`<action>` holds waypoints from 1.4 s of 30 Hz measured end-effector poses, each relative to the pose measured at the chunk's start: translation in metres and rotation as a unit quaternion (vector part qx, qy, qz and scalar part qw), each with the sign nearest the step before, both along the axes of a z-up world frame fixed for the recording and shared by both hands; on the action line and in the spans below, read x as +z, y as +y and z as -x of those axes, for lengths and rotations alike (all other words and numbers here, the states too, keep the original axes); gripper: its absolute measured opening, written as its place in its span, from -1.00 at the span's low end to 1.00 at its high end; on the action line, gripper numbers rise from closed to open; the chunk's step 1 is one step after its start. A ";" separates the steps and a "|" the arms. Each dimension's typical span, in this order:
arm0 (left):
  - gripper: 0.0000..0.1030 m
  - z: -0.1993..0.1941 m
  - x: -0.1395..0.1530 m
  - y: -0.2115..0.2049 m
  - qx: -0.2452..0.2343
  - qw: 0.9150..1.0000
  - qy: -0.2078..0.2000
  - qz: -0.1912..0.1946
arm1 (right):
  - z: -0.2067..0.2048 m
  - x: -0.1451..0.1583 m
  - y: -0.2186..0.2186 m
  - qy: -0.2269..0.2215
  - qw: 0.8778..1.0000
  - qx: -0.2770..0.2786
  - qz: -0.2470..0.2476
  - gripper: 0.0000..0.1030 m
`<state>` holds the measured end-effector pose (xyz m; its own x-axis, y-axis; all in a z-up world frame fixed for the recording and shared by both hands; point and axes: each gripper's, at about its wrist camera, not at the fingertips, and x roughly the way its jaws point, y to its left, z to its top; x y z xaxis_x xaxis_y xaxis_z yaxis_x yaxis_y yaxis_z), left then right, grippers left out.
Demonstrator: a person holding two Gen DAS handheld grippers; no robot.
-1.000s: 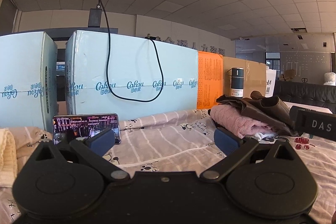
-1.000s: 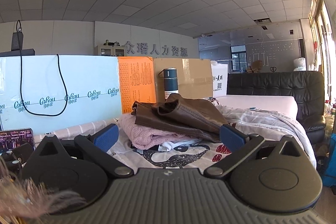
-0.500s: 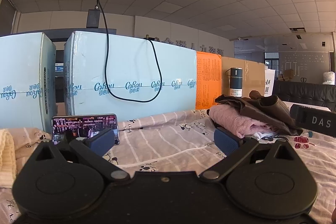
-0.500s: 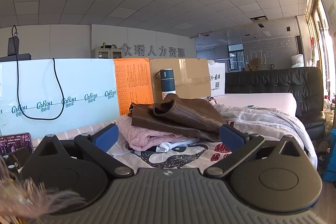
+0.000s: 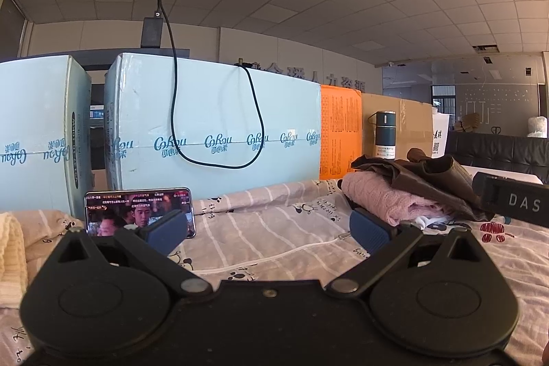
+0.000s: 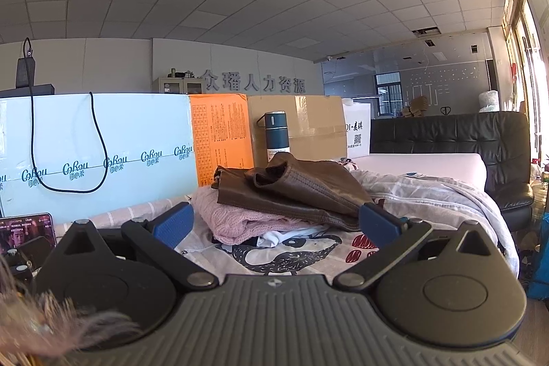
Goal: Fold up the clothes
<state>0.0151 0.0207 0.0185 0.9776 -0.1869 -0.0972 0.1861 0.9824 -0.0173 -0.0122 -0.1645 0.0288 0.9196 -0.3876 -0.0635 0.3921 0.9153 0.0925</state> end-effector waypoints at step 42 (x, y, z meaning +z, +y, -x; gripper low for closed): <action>1.00 0.002 0.000 -0.003 -0.008 1.000 -0.006 -0.002 | 0.005 0.001 -0.002 0.009 1.000 -0.008 -0.005 1.00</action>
